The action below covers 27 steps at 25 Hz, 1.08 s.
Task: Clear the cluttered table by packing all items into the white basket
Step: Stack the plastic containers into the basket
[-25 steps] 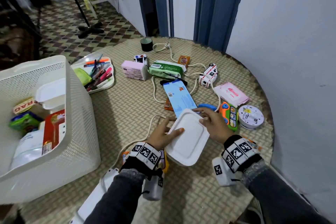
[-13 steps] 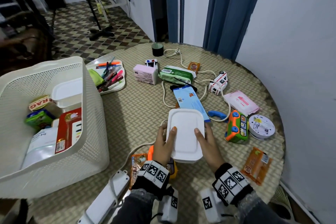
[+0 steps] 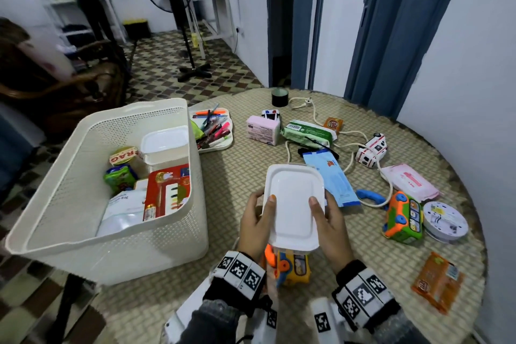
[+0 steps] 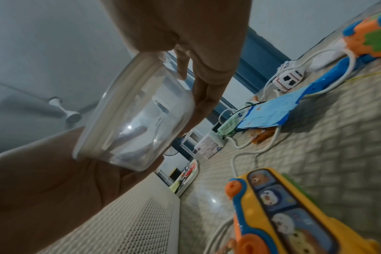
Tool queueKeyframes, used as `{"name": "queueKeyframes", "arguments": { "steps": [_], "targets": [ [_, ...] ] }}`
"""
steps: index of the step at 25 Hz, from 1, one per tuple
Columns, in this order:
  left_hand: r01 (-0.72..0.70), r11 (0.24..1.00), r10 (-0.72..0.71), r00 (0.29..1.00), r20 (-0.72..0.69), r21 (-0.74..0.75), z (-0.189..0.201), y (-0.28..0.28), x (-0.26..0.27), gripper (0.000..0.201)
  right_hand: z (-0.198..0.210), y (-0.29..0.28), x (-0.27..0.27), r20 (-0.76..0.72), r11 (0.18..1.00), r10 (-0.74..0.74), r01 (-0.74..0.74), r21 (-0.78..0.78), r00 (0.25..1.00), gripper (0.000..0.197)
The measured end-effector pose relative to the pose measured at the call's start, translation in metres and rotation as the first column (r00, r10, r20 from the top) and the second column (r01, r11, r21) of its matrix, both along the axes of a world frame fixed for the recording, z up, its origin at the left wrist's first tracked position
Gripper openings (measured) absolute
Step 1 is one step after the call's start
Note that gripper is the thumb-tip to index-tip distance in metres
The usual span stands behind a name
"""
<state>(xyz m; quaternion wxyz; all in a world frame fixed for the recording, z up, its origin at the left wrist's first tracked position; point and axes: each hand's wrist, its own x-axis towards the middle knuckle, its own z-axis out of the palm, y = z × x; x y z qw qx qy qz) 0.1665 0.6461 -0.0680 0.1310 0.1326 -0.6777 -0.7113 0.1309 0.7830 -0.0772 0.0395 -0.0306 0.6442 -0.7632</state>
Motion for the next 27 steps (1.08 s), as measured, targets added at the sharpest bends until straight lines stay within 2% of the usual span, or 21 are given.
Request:
{"name": "queueKeyframes", "arguments": {
  "steps": [3, 7, 12, 16, 19, 24, 27],
  "targets": [
    [-0.069, 0.998, 0.069, 0.997, -0.036, 0.008, 0.015, -0.016, 0.016, 0.011, 0.019, -0.018, 0.009, -0.036, 0.997, 0.074, -0.075, -0.009, 0.997, 0.038],
    [-0.135, 0.991, 0.133, 0.987, -0.095, -0.016, 0.042, -0.043, 0.048, 0.026, 0.046, -0.046, 0.033, -0.123, 0.987, 0.157, -0.161, -0.018, 0.98, 0.028],
    [-0.217, 0.972, 0.198, 0.963, -0.183, -0.09, 0.071, -0.071, 0.102, 0.028, 0.075, -0.075, 0.075, -0.196, 0.983, 0.182, -0.183, 0.016, 0.963, 0.035],
    [-0.298, 0.941, 0.257, 0.938, -0.234, -0.16, 0.094, -0.098, 0.155, 0.018, 0.093, -0.11, 0.114, -0.233, 0.967, 0.244, -0.254, -0.015, 0.942, 0.022],
    [-0.369, 0.908, 0.311, 0.911, -0.271, -0.199, 0.111, -0.128, 0.188, 0.02, 0.107, -0.148, 0.137, -0.261, 0.939, 0.311, -0.338, -0.062, 0.914, 0.01],
    [-0.511, 0.809, 0.413, 0.846, -0.338, -0.29, 0.14, -0.204, 0.227, 0.02, 0.139, -0.229, 0.163, -0.348, 0.904, 0.39, -0.427, -0.032, 0.852, 0.023],
    [-0.563, 0.765, 0.453, 0.815, -0.361, -0.313, 0.156, -0.252, 0.241, 0.015, 0.154, -0.283, 0.171, -0.349, 0.89, 0.417, -0.456, -0.031, 0.839, 0.021]
  ]
}}
